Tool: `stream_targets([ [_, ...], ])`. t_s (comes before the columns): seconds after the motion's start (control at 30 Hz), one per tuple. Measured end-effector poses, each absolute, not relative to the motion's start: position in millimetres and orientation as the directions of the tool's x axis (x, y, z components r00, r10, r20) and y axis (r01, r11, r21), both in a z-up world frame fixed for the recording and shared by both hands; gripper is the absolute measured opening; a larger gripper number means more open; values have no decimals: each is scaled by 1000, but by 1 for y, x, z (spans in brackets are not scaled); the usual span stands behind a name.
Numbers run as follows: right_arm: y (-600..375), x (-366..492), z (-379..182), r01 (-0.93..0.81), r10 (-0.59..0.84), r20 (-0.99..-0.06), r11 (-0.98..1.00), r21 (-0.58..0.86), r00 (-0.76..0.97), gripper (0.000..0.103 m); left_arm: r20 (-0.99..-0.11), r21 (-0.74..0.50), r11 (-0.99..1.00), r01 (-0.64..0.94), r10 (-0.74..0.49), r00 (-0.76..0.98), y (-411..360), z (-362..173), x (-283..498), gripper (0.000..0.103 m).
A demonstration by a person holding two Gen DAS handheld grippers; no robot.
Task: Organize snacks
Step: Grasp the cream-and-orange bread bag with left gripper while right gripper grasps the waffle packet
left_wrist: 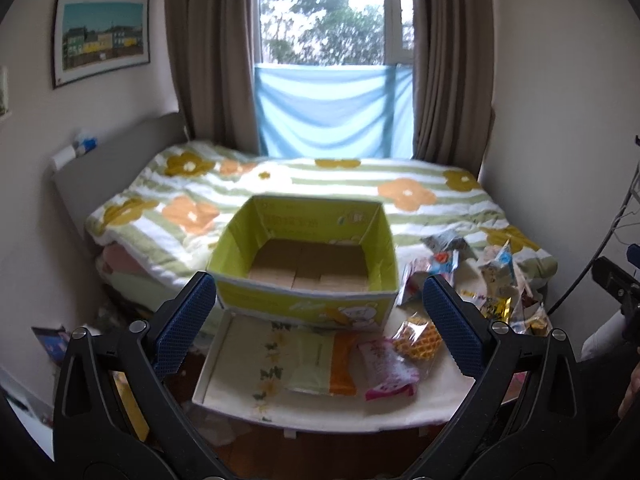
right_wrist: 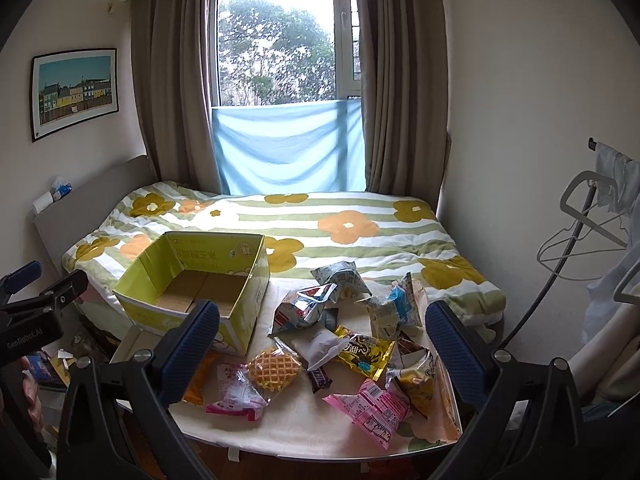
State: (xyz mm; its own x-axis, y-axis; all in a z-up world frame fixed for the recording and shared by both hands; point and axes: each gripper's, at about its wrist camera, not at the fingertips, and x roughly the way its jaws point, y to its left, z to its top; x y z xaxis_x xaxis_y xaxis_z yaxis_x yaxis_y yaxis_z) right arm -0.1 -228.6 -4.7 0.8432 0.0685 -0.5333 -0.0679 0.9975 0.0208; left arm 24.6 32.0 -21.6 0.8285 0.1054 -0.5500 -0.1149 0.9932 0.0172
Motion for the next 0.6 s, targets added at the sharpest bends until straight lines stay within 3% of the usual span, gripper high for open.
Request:
stream_targets([
  [0.2,-230,19,-39,-157,160,-617,986,60,770,103,-671,29,985,-172,147,727,45,-72,39,103],
  [0.6,-207,69,-133,-88,207,-774,977,193,599,103,-854,-61,994,-90,-5,520,66,-184,104,103],
])
